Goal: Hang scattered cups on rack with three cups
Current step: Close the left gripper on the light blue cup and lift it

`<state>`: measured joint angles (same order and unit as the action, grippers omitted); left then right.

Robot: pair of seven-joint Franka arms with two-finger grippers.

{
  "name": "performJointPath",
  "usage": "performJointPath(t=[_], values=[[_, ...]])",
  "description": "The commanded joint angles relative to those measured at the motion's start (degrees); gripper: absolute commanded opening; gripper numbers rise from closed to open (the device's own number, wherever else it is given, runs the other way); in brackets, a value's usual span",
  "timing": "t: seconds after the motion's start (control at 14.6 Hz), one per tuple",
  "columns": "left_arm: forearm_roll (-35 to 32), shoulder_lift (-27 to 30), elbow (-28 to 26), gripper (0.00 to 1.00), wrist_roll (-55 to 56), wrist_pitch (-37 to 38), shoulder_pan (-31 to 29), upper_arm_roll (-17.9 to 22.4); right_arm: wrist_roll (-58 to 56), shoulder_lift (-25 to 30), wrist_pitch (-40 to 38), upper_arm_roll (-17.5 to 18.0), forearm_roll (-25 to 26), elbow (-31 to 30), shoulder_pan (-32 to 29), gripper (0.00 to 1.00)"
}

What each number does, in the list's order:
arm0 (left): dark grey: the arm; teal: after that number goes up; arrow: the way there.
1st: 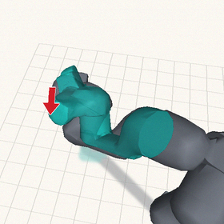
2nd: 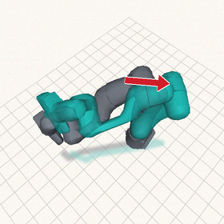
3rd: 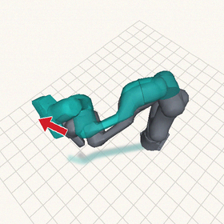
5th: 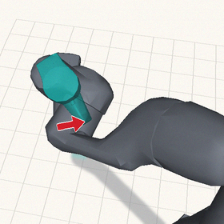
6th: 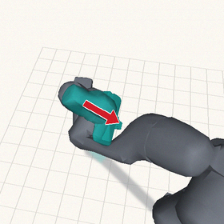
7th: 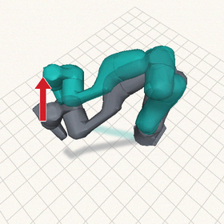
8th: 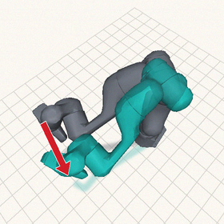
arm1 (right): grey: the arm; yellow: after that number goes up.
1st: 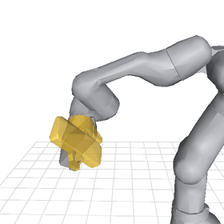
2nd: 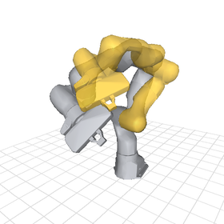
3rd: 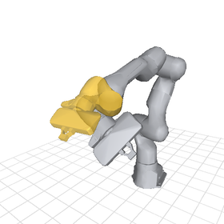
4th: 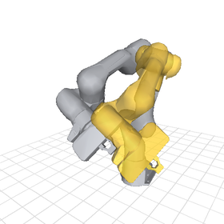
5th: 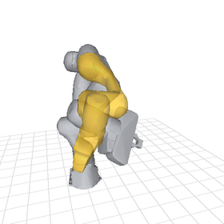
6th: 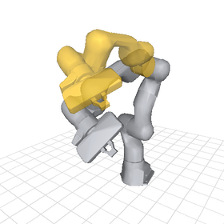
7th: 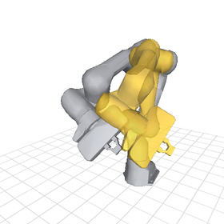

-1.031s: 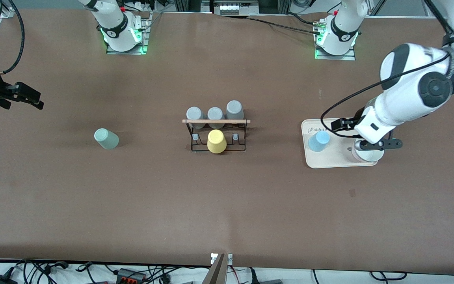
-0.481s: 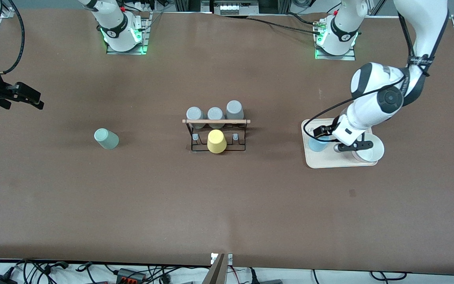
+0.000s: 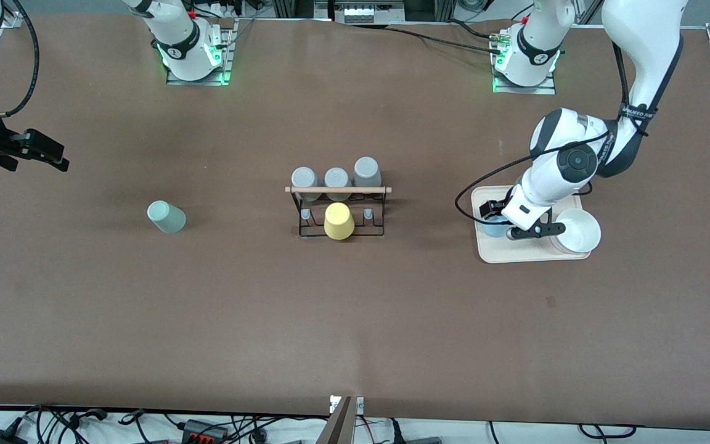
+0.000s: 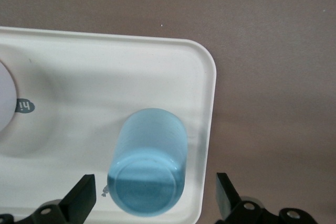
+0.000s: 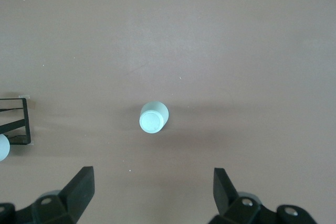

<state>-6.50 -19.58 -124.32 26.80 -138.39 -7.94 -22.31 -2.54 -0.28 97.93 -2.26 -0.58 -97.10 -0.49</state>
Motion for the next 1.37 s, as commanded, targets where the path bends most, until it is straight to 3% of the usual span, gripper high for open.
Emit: performJointPath(t=[0.0,0.27,0.48,0.89,0.96,1.1,1.31], values=[[-2.1,-0.5,-0.9,1.0,1.7,-2.1,-0.2,-0.2,-0.2,0.5,0.2,0.8,0.2,-0.6,-0.7,1.0],[-2.2,-0.8,-1.7,1.0,1.7,-3.3,-0.2,0.0,-0.2,0.6,0.2,0.8,0.1,-0.5,-0.7,1.0],[-3.1,-0.8,-2.1,0.87,1.7,-3.4,-0.5,0.1,-0.1,0.5,0.2,0.8,0.1,-0.5,-0.7,1.0],[-3.8,0.0,-2.1,0.39,1.1,-2.1,-1.1,0.3,0.3,0.5,0.2,0.8,0.1,-0.5,-0.7,1.0],[-3.8,0.4,-1.6,0.35,1.1,-1.3,-1.8,0.3,0.3,0.6,0.2,0.7,0.1,-0.5,-0.7,1.0],[-3.8,1.6,1.3,0.33,1.1,1.7,-1.9,0.1,0.3,0.5,0.3,0.7,0.1,-0.5,-0.7,1.0],[-3.7,1.9,11.2,0.33,1.9,12.2,-1.2,-0.4,0.3,0.6,0.3,0.8,0.1,-0.5,-0.7,1.0]])
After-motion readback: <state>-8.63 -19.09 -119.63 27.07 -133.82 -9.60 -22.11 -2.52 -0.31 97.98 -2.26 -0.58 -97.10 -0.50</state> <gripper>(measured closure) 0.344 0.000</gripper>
